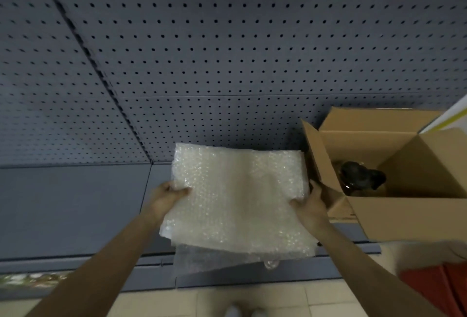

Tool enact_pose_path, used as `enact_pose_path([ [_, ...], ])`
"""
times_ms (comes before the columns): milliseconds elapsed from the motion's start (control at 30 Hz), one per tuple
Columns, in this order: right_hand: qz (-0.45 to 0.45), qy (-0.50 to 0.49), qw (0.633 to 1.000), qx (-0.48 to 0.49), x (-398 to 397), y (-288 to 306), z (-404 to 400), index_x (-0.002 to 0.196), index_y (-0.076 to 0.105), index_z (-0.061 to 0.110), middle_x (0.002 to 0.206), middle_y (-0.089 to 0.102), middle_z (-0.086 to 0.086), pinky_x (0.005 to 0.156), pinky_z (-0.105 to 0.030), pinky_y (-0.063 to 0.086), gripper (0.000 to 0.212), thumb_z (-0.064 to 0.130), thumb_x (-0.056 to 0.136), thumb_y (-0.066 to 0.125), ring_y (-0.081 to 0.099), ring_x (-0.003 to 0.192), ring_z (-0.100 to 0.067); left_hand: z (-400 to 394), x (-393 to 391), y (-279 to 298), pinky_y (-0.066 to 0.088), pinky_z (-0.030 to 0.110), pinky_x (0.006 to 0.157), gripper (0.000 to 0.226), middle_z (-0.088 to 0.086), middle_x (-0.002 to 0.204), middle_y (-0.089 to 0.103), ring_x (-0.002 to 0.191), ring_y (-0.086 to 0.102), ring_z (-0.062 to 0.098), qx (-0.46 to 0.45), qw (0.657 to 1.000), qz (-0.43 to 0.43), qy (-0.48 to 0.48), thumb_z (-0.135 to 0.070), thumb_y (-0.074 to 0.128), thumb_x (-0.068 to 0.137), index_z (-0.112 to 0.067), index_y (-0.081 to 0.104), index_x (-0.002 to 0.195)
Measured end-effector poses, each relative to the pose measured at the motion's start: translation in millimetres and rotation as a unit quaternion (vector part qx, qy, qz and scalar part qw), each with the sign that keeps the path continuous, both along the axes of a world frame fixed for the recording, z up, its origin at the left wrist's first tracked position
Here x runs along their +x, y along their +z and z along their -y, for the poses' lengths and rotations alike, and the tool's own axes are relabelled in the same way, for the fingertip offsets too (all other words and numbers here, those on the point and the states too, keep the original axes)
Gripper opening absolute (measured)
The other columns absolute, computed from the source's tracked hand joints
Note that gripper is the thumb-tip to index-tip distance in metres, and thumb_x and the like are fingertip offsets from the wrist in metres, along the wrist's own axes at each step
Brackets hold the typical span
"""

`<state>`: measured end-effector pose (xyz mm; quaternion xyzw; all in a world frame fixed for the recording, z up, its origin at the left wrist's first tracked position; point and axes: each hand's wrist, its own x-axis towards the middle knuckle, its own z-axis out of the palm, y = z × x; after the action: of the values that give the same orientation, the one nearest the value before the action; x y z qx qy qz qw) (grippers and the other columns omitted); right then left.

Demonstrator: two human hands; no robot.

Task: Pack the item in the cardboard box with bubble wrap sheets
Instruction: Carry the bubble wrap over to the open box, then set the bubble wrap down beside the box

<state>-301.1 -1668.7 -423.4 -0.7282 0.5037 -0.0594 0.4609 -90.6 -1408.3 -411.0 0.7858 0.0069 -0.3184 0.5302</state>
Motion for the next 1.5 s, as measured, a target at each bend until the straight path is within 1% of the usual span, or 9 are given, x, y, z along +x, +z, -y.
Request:
enact_pose_path([
  [200,-0.031,0.002,0.999,-0.022,11.3,-25.2,8.8,0.148,0.017,0.013,0.125,0.056,-0.018,0.073,-0.033,0.045,0.077,0.014,0.087,0.064,0.054,0.083,-0.026,11.6,13.2,-35.7,0.048,0.034,0.076,0.042,0.014,0.102,0.061,0.081,0.058,0.023,0.031,0.999,-0.013,0.021,-0.014,0.072,0.083,0.004,0.056,0.116],
  [433,-0.119,0.037,0.991,-0.042,13.8,-43.0,15.8,0.142,0.03,0.002,0.123,0.058,-0.023,0.087,-0.038,0.047,0.064,0.022,0.091,0.062,0.058,0.108,-0.039,12.5,27.2,-56.1,0.051,0.039,0.085,0.037,0.014,0.106,0.064,0.09,0.061,0.028,0.054,0.998,-0.009,0.017,-0.019,0.076,0.079,-0.005,0.06,0.109],
  [600,-0.153,0.054,0.984,-0.079,17.6,-48.2,18.5,0.135,0.037,0.001,0.117,0.061,-0.025,0.088,-0.043,0.05,0.053,0.024,0.092,0.058,0.06,0.104,-0.041,14.7,31.6,-59.4,0.052,0.047,0.091,0.045,0.013,0.108,0.065,0.097,0.063,0.032,0.059,0.998,-0.015,0.017,-0.025,0.079,0.076,-0.005,0.059,0.112],
  [767,-0.193,0.066,0.97,-0.135,22.8,-50.1,19.2,0.124,0.043,-0.001,0.109,0.065,-0.026,0.085,-0.043,0.052,0.045,0.027,0.092,0.055,0.064,0.099,-0.039,16.1,30.1,-58.5,0.052,0.038,0.083,0.043,0.009,0.101,0.063,0.089,0.061,0.027,0.057,0.998,-0.007,0.014,-0.024,0.077,0.078,-0.005,0.058,0.111],
  [967,-0.182,0.042,0.972,-0.141,26.4,-49.2,16.4,0.124,0.043,0.001,0.116,0.062,-0.024,0.088,-0.04,0.052,0.044,0.024,0.089,0.057,0.061,0.106,-0.037,9.8,30.0,-49.5,0.054,0.033,0.073,0.044,0.009,0.106,0.067,0.086,0.065,0.023,0.059,0.998,-0.005,-0.025,-0.027,0.077,0.077,-0.006,0.058,0.111],
  [1133,-0.164,-0.006,0.976,-0.14,31.1,-45.5,15.9,0.118,0.044,0.001,0.124,0.053,-0.024,0.094,-0.043,0.047,0.048,0.024,0.081,0.065,0.053,0.112,-0.04,0.2,18.9,-35.0,0.052,0.036,0.083,0.048,0.002,0.108,0.061,0.096,0.062,0.022,0.066,0.997,0.009,-0.043,-0.027,0.077,0.078,-0.011,0.05,0.114],
  [1200,-0.145,-0.03,0.978,-0.145,31.8,-40.0,11.4,0.118,0.046,0.0,0.125,0.051,-0.023,0.096,-0.045,0.046,0.047,0.02,0.08,0.066,0.05,0.114,-0.04,-5.5,15.5,-32.5,0.051,0.039,0.089,0.059,0.005,0.116,0.06,0.102,0.061,0.024,0.082,0.995,0.014,-0.059,-0.028,0.078,0.077,-0.011,0.048,0.125],
  [1400,-0.12,0.014,0.946,-0.301,24.7,-21.1,-9.3,0.107,0.055,-0.005,0.112,0.056,-0.03,0.084,-0.044,0.044,0.042,0.011,0.072,0.071,0.052,0.103,-0.044,-10.7,11.0,-10.4,0.048,0.043,0.098,0.075,0.01,0.136,0.047,0.119,0.051,0.028,0.123,0.984,0.076,-0.1,-0.024,0.077,0.078,-0.012,0.037,0.141],
  [1500,-0.141,0.042,0.942,-0.303,23.2,-11.9,-11.4,0.119,0.052,-0.004,0.118,0.056,-0.028,0.085,-0.041,0.047,0.047,0.014,0.077,0.067,0.053,0.107,-0.041,-6.7,11.5,4.1,0.049,0.041,0.094,0.075,0.008,0.138,0.044,0.118,0.049,0.026,0.123,0.98,0.103,-0.122,-0.025,0.076,0.079,-0.013,0.036,0.141],
])
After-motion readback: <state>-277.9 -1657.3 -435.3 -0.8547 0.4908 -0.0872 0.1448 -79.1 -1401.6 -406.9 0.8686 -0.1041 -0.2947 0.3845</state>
